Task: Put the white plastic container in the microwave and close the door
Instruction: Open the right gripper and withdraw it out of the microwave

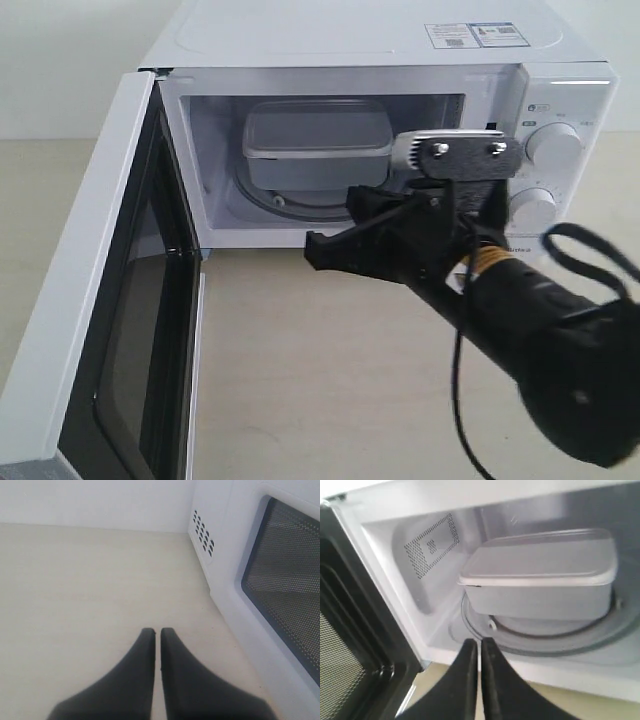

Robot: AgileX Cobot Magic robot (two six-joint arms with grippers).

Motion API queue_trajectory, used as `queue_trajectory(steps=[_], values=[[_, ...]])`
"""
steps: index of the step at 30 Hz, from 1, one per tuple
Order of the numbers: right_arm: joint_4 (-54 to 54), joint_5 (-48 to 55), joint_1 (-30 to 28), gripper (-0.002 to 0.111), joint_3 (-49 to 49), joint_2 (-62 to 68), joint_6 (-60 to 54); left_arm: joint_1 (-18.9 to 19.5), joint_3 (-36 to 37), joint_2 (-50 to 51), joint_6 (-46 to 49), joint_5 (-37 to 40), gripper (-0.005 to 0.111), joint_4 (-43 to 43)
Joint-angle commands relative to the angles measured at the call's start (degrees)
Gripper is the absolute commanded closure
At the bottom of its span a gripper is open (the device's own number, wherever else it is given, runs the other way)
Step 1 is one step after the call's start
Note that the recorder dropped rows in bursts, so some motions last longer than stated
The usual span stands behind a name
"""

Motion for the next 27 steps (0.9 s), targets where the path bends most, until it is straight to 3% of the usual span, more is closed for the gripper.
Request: queue_trajectory(steps=[1,8,20,24,27], values=[[0.71,9.7,0.25,0.108,5.28,-12.22,0.01,0.12,0.21,-0.12,-0.5,0.01,0.102,0.25],[0.71,10.92,0.25,0.108,5.76,-21.08,0.01,0.12,0.21,-0.12,-0.5,0.01,0.102,0.25],[2.83,8.63,0.07,0.108,5.76,-24.43,-4.63,0.12,0.21,-0.12,-0.5,0.01,0.102,0.25],[2.79,22.98,-5.35,0.108,5.76,-34.52,-12.14,0.12,0.21,-0.12,-0.5,0.01,0.102,0.25],[2.68,37.91,-14.04,0.108,5.76,-44.46,-17.09,0.12,0.21,-0.12,-0.5,0.01,0.102,0.25]])
